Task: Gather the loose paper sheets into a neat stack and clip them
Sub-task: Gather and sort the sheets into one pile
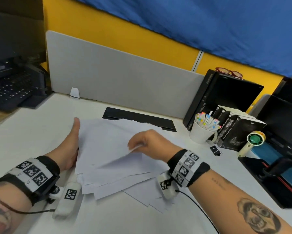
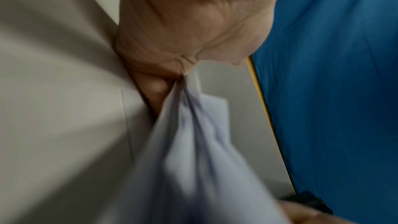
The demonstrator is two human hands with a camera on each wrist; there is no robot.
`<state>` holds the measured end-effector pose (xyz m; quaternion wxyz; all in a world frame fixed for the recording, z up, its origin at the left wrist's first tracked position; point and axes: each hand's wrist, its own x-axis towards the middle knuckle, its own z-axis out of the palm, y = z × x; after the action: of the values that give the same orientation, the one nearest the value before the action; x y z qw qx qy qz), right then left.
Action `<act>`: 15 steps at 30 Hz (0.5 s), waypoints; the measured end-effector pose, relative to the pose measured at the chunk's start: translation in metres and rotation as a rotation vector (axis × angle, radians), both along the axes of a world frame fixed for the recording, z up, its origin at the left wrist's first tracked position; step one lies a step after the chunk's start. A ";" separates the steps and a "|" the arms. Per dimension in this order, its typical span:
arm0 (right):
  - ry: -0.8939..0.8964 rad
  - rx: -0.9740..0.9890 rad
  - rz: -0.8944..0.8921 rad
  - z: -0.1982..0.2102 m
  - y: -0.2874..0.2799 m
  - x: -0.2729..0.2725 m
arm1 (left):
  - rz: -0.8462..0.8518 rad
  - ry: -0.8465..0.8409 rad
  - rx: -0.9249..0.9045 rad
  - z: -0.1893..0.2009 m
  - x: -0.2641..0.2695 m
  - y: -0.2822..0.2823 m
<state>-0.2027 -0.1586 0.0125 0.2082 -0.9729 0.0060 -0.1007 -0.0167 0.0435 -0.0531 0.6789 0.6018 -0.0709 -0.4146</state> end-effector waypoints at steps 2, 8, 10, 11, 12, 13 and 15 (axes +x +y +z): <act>0.202 0.039 0.019 -0.015 0.011 -0.001 | -0.034 -0.052 0.046 0.001 -0.002 0.003; 0.366 0.466 -0.079 -0.012 0.005 0.002 | -0.081 -0.179 0.230 -0.011 0.000 0.003; 0.199 0.488 -0.319 -0.011 -0.024 0.010 | -0.078 -0.179 0.243 -0.012 0.002 0.002; 0.143 0.472 -0.463 -0.014 -0.044 0.013 | -0.079 -0.178 0.244 -0.011 0.002 0.001; 0.124 0.449 -0.598 -0.016 -0.063 0.013 | -0.079 -0.176 0.241 -0.012 0.003 0.001; 0.142 0.407 -0.719 -0.018 -0.083 0.011 | -0.084 -0.175 0.237 -0.013 0.004 0.001; 0.278 0.297 -0.897 -0.022 -0.113 0.001 | -0.081 -0.177 0.235 -0.015 0.005 0.000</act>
<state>-0.2016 -0.2717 -0.0090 0.2779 -0.8384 0.4665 -0.0476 -0.0116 0.0432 -0.0680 0.5777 0.7079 -0.1059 -0.3923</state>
